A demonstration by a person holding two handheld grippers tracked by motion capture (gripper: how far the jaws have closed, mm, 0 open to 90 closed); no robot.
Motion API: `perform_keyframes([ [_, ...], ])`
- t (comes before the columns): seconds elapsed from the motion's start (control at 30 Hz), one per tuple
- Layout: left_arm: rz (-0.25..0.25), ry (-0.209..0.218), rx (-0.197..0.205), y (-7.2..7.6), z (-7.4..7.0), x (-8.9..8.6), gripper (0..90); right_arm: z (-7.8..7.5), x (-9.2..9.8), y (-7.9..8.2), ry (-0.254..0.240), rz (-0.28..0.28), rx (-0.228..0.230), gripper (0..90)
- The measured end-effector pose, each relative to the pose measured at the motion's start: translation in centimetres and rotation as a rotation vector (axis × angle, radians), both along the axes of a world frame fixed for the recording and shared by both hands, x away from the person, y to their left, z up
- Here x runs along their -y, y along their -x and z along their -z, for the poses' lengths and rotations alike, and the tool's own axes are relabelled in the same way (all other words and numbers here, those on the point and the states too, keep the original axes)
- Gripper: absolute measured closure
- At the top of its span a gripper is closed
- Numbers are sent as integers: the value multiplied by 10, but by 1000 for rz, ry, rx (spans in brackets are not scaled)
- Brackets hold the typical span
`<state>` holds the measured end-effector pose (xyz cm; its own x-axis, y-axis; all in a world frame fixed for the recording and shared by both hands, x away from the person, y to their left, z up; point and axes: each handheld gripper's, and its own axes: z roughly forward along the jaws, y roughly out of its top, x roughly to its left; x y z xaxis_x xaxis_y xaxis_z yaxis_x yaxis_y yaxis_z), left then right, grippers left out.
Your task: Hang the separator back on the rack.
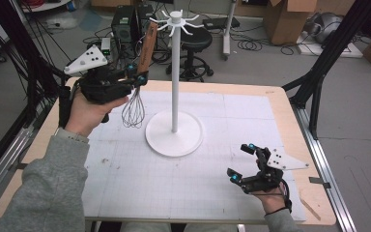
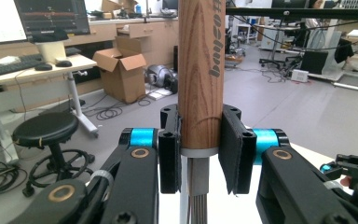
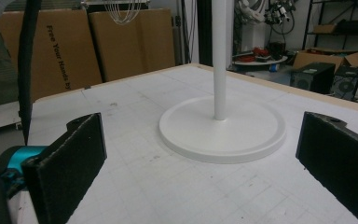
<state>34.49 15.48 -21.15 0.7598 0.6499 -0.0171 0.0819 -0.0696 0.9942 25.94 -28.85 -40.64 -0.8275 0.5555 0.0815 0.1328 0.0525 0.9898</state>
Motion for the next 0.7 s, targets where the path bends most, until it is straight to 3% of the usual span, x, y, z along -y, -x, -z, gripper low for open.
perform_keyframes([
  [0.33,32,20,-9,-3,0,3,708,0,1,0,-2,-2,-1,7],
  [0.7,26,2,-7,-7,1,13,709,0,1,0,-3,-4,-1,7],
])
